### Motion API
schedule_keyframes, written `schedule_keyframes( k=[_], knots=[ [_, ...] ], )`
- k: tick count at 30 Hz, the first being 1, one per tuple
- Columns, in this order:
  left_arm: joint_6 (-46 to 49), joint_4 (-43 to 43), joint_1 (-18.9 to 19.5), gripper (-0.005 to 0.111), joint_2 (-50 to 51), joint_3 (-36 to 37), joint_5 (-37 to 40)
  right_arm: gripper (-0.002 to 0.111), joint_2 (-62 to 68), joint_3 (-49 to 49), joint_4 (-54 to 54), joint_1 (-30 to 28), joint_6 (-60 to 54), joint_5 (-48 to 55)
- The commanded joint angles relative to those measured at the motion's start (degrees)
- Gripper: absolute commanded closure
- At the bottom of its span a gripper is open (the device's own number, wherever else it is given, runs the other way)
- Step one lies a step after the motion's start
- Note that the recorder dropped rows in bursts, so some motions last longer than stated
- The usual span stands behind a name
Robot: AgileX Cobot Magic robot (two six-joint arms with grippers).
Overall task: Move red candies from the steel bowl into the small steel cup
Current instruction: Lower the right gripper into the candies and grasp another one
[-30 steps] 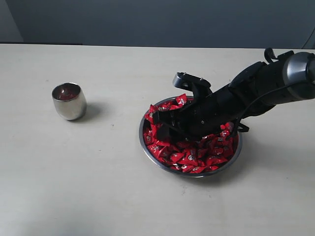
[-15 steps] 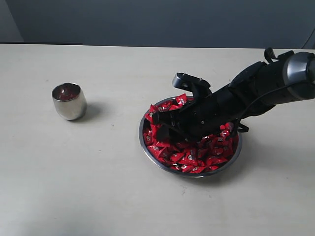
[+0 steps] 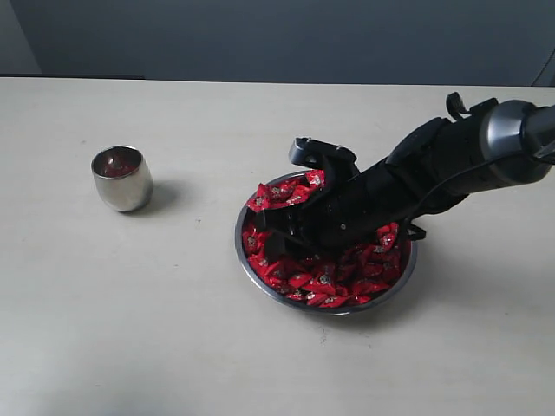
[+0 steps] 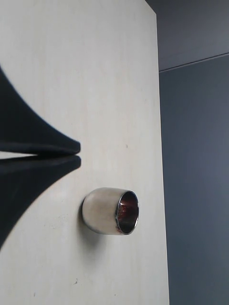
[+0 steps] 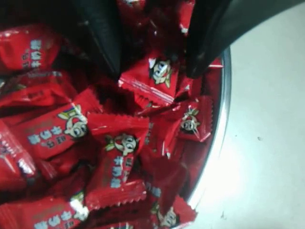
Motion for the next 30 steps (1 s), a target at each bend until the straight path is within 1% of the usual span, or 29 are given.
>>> schedule_keyframes(
  k=[1,23,25,27,30],
  knots=[
    [-0.1,-0.1,0.0,0.106,-0.3,0.2,0.0,0.066,1.7,0.0,0.6,0.8,-0.2,0.8],
    [-0.1,-0.1,0.0,0.106,-0.3,0.2,0.0,0.066,1.9,-3.1,1.2,0.8,0.0,1.4],
    [-0.1,-0.1,0.0,0.106,-0.3,0.2,0.0,0.071,1.9,-3.1,1.2,0.8,0.0,1.7],
    [-0.1,-0.1,0.0,0.106,-0.3,0.2,0.0,0.079,1.9,-3.1,1.1,0.8,0.0,1.7],
    [-0.1,-0.1,0.0,0.106,-0.3,0.2,0.0,0.088,1.9,-3.1,1.0,0.8,0.0,1.7]
  ],
)
